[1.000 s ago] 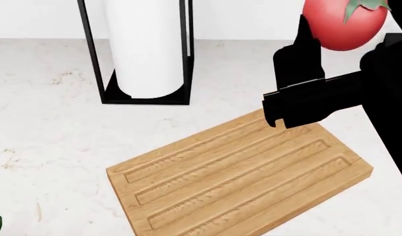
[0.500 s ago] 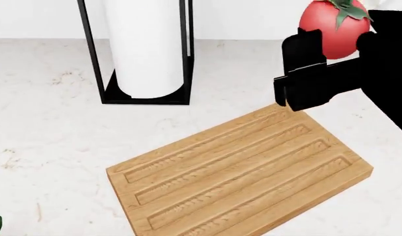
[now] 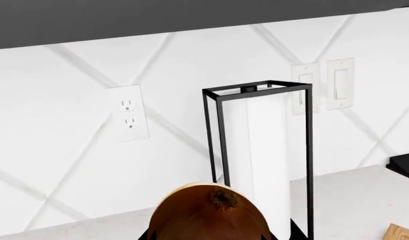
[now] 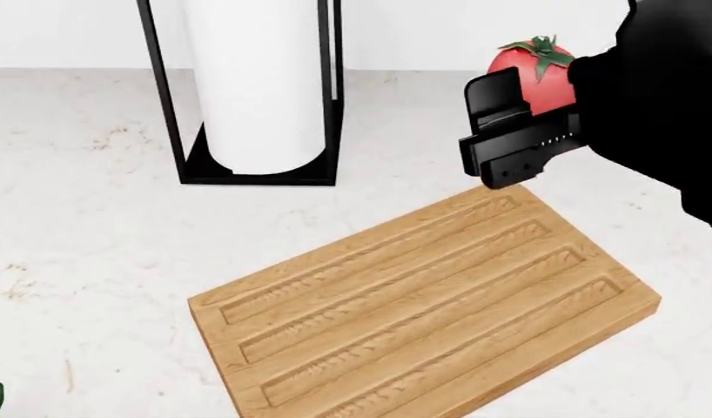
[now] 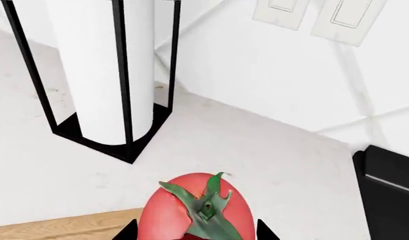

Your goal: Place the avocado, onion, tomato and bell pepper on the cutting board.

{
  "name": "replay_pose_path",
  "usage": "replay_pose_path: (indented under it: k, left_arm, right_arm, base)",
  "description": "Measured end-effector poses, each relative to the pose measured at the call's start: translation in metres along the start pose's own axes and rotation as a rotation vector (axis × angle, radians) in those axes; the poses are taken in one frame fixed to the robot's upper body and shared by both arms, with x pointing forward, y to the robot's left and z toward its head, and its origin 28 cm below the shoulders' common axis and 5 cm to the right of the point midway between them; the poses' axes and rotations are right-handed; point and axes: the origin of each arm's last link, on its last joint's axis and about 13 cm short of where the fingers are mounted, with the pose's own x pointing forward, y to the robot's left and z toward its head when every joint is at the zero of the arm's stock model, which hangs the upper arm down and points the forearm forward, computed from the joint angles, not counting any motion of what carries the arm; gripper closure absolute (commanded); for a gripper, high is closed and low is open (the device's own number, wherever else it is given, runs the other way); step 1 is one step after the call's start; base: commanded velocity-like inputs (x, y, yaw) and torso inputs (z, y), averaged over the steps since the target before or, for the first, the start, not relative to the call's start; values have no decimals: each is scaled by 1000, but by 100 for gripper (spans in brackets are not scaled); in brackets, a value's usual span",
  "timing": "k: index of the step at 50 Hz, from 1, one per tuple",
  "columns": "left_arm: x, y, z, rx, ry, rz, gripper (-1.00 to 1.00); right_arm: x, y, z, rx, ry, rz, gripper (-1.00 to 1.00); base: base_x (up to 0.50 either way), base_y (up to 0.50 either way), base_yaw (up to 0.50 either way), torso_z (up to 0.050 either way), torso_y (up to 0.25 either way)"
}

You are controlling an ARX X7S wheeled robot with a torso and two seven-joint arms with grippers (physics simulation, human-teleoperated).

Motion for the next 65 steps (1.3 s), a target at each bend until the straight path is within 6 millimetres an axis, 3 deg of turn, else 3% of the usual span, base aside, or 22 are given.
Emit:
replay_pose_path:
  k: [28,49,65]
  left_arm:
    - [-1,0,2,2,-9,-1,100]
    - [-1,-1,2,3,-8,-2,100]
    - [-1,1,1,1,-7,3,100]
  right_arm:
    - [40,3,-3,-33,130,101,100]
    - [72,-3,-11,-16,172,67,100]
    - [86,-4,-21,-16,203,52,100]
  base:
    - [0,0,0,0,0]
    - [0,0,0,0,0]
    - [0,0,0,1,0]
